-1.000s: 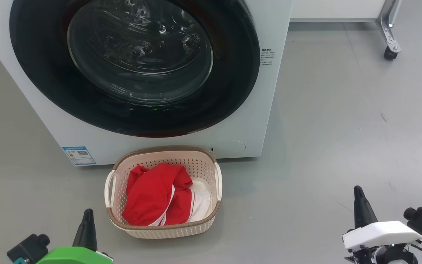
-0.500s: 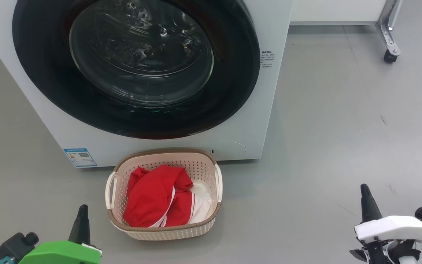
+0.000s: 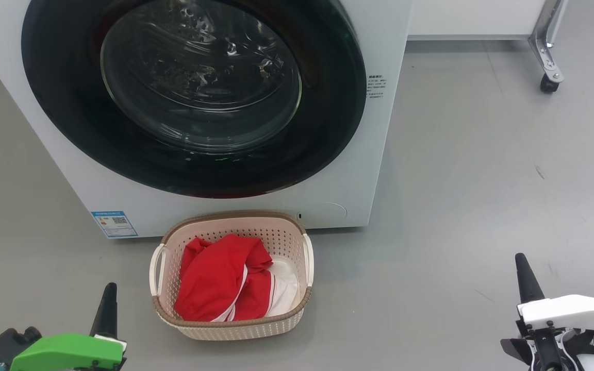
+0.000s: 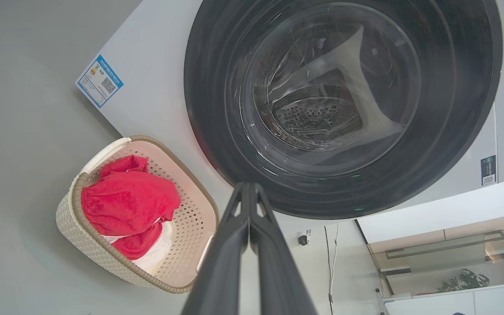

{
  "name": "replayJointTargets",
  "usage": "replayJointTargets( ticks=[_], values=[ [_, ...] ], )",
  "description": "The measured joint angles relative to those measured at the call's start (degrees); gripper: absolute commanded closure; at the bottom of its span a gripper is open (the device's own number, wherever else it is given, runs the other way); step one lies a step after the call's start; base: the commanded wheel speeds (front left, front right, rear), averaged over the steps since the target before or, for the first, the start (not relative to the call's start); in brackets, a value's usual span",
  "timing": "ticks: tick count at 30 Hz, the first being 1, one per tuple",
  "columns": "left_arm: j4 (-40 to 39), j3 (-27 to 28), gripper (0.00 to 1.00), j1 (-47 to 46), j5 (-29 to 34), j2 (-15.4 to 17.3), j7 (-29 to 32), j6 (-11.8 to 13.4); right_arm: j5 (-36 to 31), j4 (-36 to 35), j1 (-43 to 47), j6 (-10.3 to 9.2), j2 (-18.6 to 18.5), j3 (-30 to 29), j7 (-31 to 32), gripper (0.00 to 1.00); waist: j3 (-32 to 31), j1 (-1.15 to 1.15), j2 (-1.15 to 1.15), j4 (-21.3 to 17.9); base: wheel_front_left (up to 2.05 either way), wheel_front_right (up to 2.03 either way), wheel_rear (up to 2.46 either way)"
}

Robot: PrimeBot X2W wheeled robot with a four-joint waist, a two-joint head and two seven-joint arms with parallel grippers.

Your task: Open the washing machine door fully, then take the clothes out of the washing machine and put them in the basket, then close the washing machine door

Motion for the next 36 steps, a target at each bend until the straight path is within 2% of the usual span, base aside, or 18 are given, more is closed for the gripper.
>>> replayJointTargets(
  ticks=[29, 36],
  values=[
    [2.19, 3.55, 1.0, -2.8, -20.78, 0.54, 4.04, -3.09, 21.93, 1.77, -2.97, 1.45, -1.15, -3.7, 4.42, 1.0, -1.12, 0.0, 0.0, 0.21, 0.0, 0.0, 0.0],
    [2.42, 3.64, 1.0, -3.32, -21.29, 0.56, 4.17, -3.1, 22.48, 2.08, -3.07, 1.77, -1.25, -3.9, 4.43, 1.0, -1.14, 0.0, 0.0, 0.21, 0.0, 0.0, 0.0]
  ],
)
